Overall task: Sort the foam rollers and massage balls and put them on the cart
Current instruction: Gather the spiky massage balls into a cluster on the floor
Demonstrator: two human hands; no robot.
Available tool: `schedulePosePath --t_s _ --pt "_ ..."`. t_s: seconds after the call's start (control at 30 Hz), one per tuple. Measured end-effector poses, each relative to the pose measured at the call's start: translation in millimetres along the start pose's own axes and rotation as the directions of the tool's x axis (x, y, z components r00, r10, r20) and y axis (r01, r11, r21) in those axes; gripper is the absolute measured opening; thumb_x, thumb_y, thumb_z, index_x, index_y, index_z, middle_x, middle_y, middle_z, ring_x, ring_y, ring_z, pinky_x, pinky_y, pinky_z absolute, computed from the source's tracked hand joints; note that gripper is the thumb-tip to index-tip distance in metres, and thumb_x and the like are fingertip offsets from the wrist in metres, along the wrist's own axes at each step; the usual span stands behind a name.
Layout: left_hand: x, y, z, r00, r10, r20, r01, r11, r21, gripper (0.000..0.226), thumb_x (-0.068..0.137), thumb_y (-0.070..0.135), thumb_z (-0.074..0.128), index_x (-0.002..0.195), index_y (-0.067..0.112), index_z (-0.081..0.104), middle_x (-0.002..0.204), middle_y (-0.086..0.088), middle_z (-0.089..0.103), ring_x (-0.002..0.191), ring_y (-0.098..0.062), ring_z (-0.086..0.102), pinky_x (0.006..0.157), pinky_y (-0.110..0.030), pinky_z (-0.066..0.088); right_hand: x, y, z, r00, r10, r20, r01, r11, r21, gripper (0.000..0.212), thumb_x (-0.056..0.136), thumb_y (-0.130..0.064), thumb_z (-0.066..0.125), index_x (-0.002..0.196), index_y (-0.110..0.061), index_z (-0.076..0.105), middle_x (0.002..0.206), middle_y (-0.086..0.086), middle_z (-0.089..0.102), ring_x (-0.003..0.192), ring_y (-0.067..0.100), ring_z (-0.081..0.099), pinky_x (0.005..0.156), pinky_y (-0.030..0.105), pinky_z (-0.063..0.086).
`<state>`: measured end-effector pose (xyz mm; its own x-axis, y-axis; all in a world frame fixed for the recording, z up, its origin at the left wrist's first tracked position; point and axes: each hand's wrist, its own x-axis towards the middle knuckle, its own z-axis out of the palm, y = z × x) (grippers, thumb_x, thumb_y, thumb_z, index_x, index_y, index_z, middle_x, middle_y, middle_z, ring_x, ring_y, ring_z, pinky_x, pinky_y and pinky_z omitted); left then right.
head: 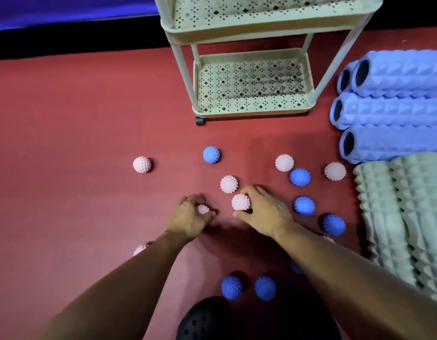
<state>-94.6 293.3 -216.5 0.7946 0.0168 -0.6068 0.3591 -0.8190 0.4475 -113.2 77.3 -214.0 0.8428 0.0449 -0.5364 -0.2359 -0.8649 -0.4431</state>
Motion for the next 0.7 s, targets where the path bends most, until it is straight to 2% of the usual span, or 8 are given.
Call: schedulePosePath --t_s 0.07,0.13,0.2,0.3,0.4,0.43,0.53,0.7 --pt "-2 1 13 0.995 -0.055 -0.077 0.035 0.968 -0.249 0.041 0.077 0.027 0.087 0.108 0.016 0.063 0.112 -0.001 0.063 0.101 -0.019 0.064 0.095 -0.027 0.048 -2 -1 10 0.997 0.043 -0.064 -0.038 0.997 0.071 0.043 0.085 -0.052 0.068 0.118 -0.032 0.048 0.128 -0.007 0.054 0.116 0.026 0.059 0.092 0.04 0.049" --pt "-6 5 20 0.982 -0.154 -0.11 0.082 0.871 -0.484 0.037 0.076 0.02 0.088 0.101 0.016 0.061 0.095 -0.001 0.069 0.085 -0.015 0.068 0.078 -0.02 0.053 -3 -1 15 0.993 0.054 -0.104 -0.043 0.994 0.105 0.042 0.087 -0.048 0.067 0.119 -0.029 0.05 0.125 -0.004 0.056 0.114 0.025 0.06 0.091 0.04 0.049" --pt "-5 13 24 0.979 -0.174 -0.106 0.078 0.799 -0.596 0.033 0.077 0.017 0.088 0.099 0.015 0.063 0.088 -0.002 0.071 0.07 -0.006 0.067 0.066 -0.013 0.052 -6 1 16 0.989 0.07 -0.13 -0.049 0.987 0.152 0.042 0.088 -0.046 0.067 0.122 -0.028 0.051 0.125 -0.005 0.056 0.114 0.023 0.06 0.092 0.038 0.049" --pt "-1 27 29 0.989 -0.125 -0.073 0.051 0.771 -0.635 0.036 0.077 0.017 0.087 0.106 0.01 0.067 0.097 -0.005 0.073 0.08 -0.011 0.067 0.08 -0.02 0.054 -7 10 13 0.984 0.093 -0.152 -0.064 0.98 0.189 0.042 0.087 -0.047 0.068 0.122 -0.03 0.052 0.126 -0.007 0.056 0.114 0.021 0.06 0.093 0.037 0.049" --pt "2 38 36 0.99 -0.124 -0.069 0.051 0.764 -0.643 0.041 0.078 0.017 0.087 0.11 0.012 0.063 0.094 0.003 0.067 0.078 -0.005 0.063 0.07 -0.008 0.049 -8 17 7 0.976 0.101 -0.193 -0.06 0.977 0.207 0.042 0.087 -0.047 0.069 0.124 -0.034 0.053 0.125 -0.008 0.055 0.109 0.021 0.063 0.092 0.038 0.051" --pt "2 40 38 0.989 -0.129 -0.069 0.056 0.767 -0.639 0.043 0.077 0.018 0.088 0.111 0.013 0.062 0.094 0.005 0.066 0.078 -0.005 0.062 0.07 -0.008 0.049 -7 18 5 0.972 0.108 -0.209 -0.061 0.974 0.219 0.042 0.087 -0.046 0.069 0.125 -0.035 0.053 0.126 -0.008 0.054 0.107 0.022 0.064 0.091 0.039 0.051" --pt "3 43 41 0.989 -0.131 -0.067 0.064 0.792 -0.607 0.048 0.076 0.02 0.089 0.114 0.014 0.06 0.096 0.005 0.064 0.084 -0.01 0.063 0.082 -0.02 0.051 -2 17 2 0.975 0.115 -0.192 -0.073 0.974 0.214 0.045 0.088 -0.045 0.068 0.128 -0.036 0.052 0.128 -0.007 0.05 0.109 0.023 0.063 0.092 0.041 0.051" --pt "3 47 44 0.996 -0.078 -0.05 0.033 0.806 -0.591 0.052 0.079 0.014 0.086 0.12 0.009 0.055 0.096 0.007 0.06 0.079 -0.003 0.059 0.064 -0.005 0.047 4 10 3 0.984 0.043 -0.171 -0.011 0.982 0.187 0.047 0.088 -0.046 0.069 0.13 -0.034 0.051 0.133 -0.009 0.043 0.11 0.023 0.062 0.089 0.038 0.051"
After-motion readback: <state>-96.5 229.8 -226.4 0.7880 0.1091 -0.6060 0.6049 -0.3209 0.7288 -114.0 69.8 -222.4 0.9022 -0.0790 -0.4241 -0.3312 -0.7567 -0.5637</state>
